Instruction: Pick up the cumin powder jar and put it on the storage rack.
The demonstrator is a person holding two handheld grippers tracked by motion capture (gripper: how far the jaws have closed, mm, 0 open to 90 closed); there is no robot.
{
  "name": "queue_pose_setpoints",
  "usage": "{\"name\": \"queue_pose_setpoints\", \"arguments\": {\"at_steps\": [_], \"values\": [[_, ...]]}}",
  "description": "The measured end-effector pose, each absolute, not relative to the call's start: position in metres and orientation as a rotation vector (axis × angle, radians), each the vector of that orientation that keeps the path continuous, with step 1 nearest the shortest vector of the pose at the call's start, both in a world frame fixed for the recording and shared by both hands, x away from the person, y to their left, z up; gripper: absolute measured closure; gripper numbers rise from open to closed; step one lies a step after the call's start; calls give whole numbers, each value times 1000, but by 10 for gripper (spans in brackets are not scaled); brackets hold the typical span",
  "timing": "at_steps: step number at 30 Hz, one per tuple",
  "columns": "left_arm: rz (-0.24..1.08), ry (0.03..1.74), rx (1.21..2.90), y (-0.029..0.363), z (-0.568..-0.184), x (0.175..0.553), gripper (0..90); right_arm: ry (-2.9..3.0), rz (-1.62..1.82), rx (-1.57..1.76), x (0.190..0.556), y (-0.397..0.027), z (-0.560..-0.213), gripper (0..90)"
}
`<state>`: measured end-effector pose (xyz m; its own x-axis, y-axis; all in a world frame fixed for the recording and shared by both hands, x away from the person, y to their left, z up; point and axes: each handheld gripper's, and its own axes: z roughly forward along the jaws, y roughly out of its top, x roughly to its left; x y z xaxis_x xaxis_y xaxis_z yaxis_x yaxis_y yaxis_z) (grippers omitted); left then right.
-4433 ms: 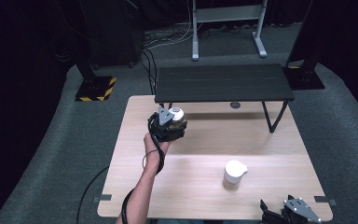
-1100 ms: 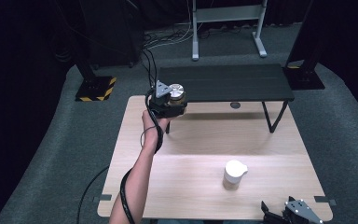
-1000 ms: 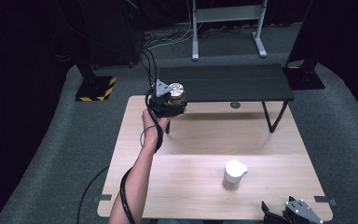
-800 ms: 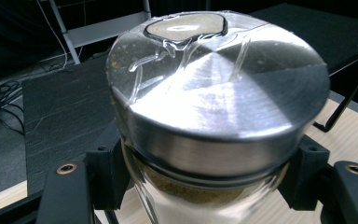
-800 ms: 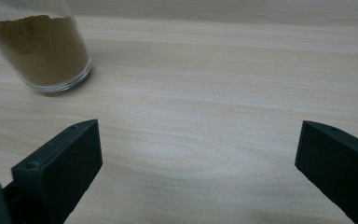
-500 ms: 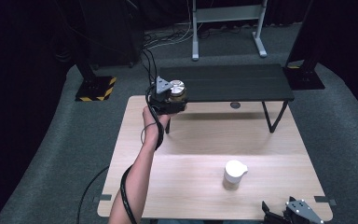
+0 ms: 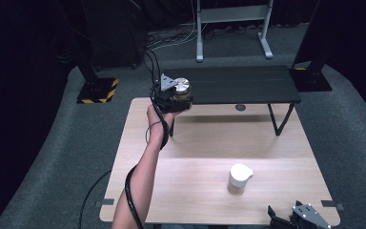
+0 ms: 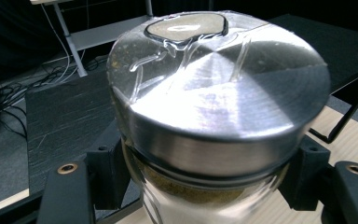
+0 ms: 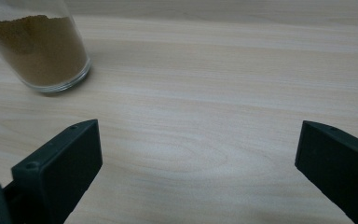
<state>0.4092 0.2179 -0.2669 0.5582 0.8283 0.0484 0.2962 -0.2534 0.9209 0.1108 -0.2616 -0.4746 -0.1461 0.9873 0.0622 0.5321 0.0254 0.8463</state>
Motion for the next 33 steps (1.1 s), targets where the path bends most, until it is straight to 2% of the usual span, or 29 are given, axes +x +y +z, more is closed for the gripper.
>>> {"name": "queue_pose_setpoints", "arguments": {"at_steps": [33], "values": [[705, 966, 1817, 206, -255, 431, 307, 1730, 1009, 1555, 111, -266, -475, 0]]}}
